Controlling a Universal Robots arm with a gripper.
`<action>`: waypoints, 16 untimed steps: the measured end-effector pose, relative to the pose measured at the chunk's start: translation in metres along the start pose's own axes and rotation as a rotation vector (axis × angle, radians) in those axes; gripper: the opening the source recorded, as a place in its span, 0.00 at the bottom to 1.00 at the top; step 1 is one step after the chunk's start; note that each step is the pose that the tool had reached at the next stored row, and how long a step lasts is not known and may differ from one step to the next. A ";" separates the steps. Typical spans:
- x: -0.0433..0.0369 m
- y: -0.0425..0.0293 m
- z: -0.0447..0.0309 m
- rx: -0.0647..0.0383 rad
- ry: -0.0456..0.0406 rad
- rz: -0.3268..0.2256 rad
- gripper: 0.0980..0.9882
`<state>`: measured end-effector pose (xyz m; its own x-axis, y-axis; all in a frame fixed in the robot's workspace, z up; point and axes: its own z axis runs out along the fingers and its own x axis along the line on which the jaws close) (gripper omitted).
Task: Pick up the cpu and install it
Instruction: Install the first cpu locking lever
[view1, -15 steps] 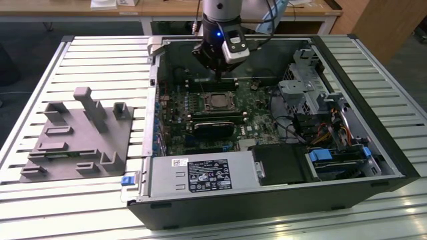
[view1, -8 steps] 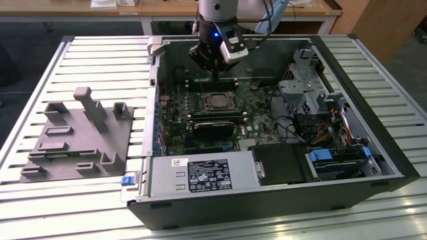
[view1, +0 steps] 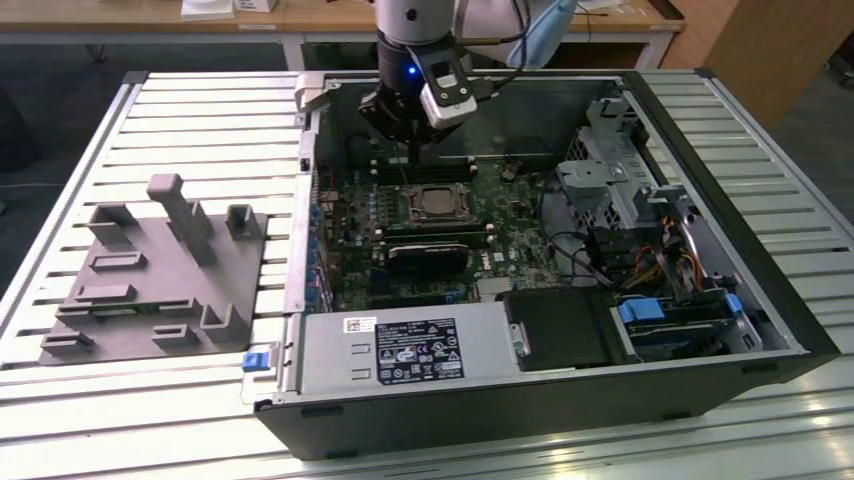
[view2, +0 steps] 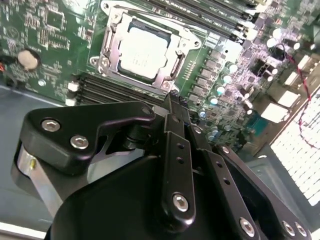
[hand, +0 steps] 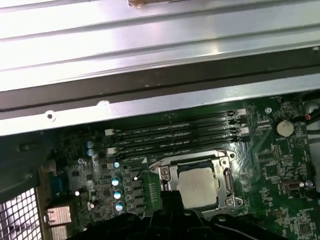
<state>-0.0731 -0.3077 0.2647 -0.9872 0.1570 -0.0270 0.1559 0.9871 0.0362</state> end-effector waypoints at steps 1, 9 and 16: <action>0.0001 0.0000 0.0003 0.000 0.0006 -0.018 0.01; 0.0168 -0.0028 0.0018 -0.002 0.0024 -0.065 0.01; 0.0262 -0.0041 0.0023 -0.002 0.0024 -0.065 0.01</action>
<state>-0.0995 -0.3075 0.2615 -0.9954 0.0919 -0.0270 0.0909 0.9952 0.0367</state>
